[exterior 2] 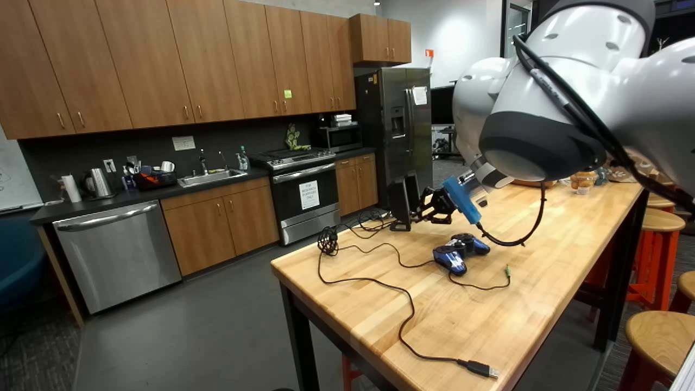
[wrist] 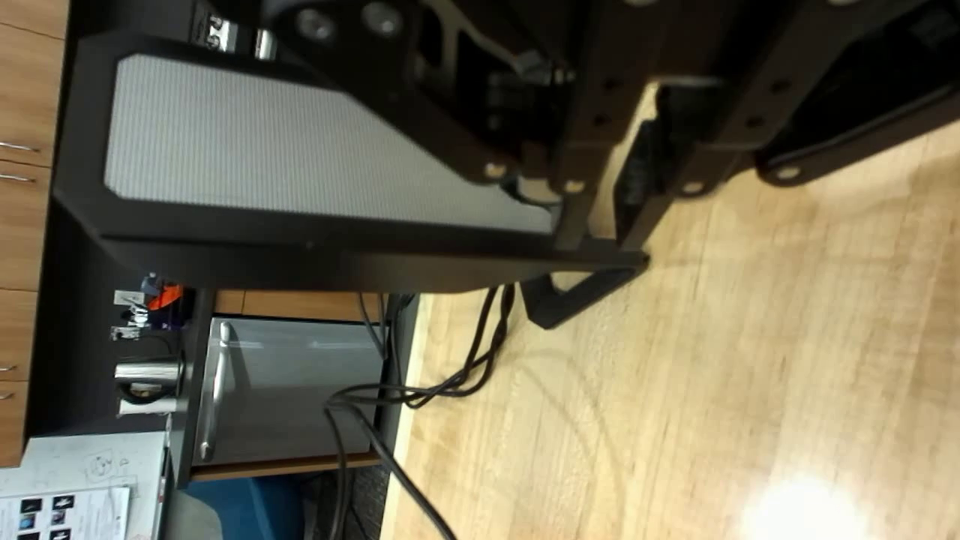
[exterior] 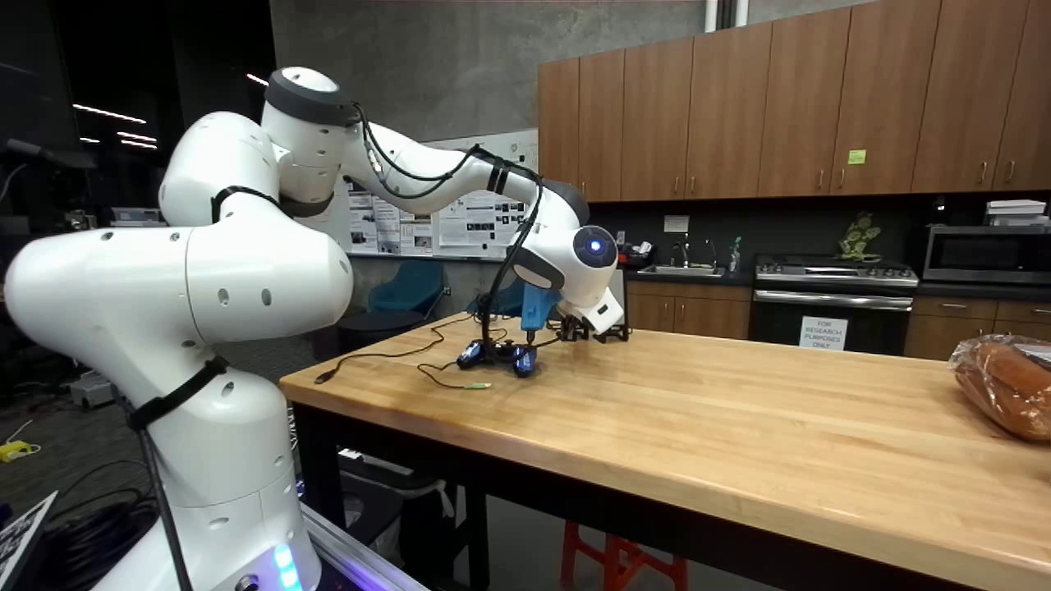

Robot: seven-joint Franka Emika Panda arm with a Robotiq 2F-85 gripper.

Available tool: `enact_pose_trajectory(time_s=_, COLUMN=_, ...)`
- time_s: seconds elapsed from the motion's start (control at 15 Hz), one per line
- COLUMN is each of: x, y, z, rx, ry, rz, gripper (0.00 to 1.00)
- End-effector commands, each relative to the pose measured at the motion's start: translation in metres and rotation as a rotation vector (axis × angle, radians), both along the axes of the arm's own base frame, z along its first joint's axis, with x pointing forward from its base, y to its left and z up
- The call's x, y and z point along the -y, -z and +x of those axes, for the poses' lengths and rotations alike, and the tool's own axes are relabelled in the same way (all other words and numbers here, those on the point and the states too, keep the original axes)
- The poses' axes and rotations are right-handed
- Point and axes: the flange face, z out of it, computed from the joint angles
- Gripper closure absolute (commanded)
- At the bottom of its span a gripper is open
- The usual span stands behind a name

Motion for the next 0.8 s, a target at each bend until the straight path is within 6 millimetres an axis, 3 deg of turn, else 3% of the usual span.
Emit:
enact_pose_trajectory(time_s=0.0, x=0.004, y=-0.0062, z=-0.001, rx=0.025, ry=-0.005, rz=0.01, gripper=0.95)
enact_pose_trajectory(time_s=0.2, x=0.0039, y=-0.0065, z=-0.0007, rx=0.031, ry=-0.006, rz=0.011, gripper=1.0)
enact_pose_trajectory(time_s=0.73, x=0.0031, y=-0.0069, z=0.0002, rx=0.054, ry=-0.023, rz=0.012, gripper=1.0)
